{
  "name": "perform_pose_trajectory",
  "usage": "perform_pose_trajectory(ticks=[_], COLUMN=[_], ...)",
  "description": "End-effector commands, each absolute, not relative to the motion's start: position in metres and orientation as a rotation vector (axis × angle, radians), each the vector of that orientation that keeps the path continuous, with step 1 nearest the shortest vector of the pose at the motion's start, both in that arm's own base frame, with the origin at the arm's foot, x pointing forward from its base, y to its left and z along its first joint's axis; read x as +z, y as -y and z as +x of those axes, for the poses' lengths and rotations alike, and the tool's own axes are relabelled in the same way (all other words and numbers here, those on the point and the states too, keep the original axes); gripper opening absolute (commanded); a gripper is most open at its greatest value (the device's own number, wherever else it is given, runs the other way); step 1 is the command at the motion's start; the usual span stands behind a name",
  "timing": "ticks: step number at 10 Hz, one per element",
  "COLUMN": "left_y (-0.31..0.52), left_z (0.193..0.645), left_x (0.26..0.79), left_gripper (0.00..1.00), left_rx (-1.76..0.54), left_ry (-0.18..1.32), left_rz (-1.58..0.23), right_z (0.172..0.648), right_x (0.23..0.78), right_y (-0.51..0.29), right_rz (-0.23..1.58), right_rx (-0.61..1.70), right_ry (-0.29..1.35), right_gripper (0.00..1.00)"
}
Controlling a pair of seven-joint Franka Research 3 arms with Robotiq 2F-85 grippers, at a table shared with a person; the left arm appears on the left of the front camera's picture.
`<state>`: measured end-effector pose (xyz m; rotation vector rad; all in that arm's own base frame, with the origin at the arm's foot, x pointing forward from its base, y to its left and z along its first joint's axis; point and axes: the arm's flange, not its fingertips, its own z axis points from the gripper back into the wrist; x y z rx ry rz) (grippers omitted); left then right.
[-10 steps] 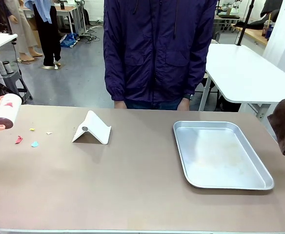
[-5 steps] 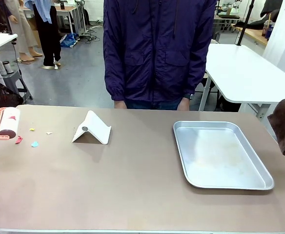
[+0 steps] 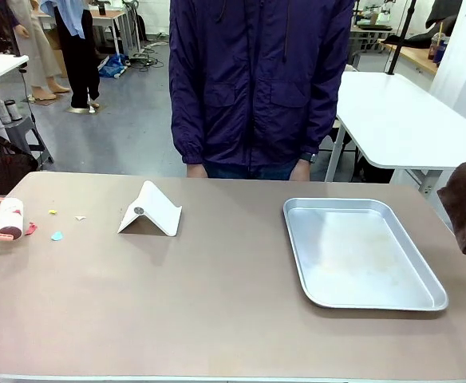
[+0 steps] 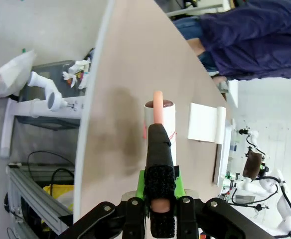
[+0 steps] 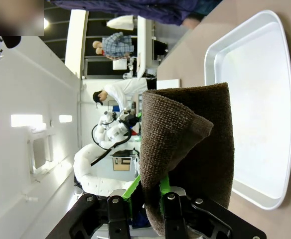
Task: Clean the surface of the table.
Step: Clean the area not pointed to by the person.
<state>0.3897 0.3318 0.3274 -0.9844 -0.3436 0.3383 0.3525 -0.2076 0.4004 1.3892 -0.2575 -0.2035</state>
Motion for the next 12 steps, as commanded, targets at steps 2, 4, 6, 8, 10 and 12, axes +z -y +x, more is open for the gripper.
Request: perform_pose_trajectory(ticks=[2, 4, 6, 8, 10, 12], left_y=[-0.344, -0.347, -0.345, -0.335, -0.314, -0.297], left_z=[0.403, 0.407, 0.411, 0.414, 0.420, 0.426], left_x=[0.321, 0.311, 0.304, 0.296, 0.293, 0.285], left_gripper=[0.22, 0.22, 0.22, 0.22, 0.22, 0.22], left_rx=[0.410, 0.443, 0.444, 0.429, 0.412, 0.398], left_ry=[0.287, 0.247, 0.229, 0.214, 0.212, 0.201], left_rz=[-0.921, -0.938, -0.932, -0.922, -0.918, -0.899], right_z=[0.352, 0.352, 0.352, 0.352, 0.352, 0.352], right_x=[0.404, 0.404, 0.404, 0.404, 0.404, 0.404], right_y=[0.207, 0.207, 0.207, 0.207, 0.207, 0.207], right_rz=[1.405, 1.405, 1.405, 1.405, 1.405, 1.405], right_rx=[-0.222, -0.222, -0.222, -0.222, -0.222, -0.222], right_ry=[0.261, 0.261, 0.261, 0.261, 0.261, 0.261], right_gripper=[0.13, 0.13, 0.13, 0.13, 0.13, 0.13])
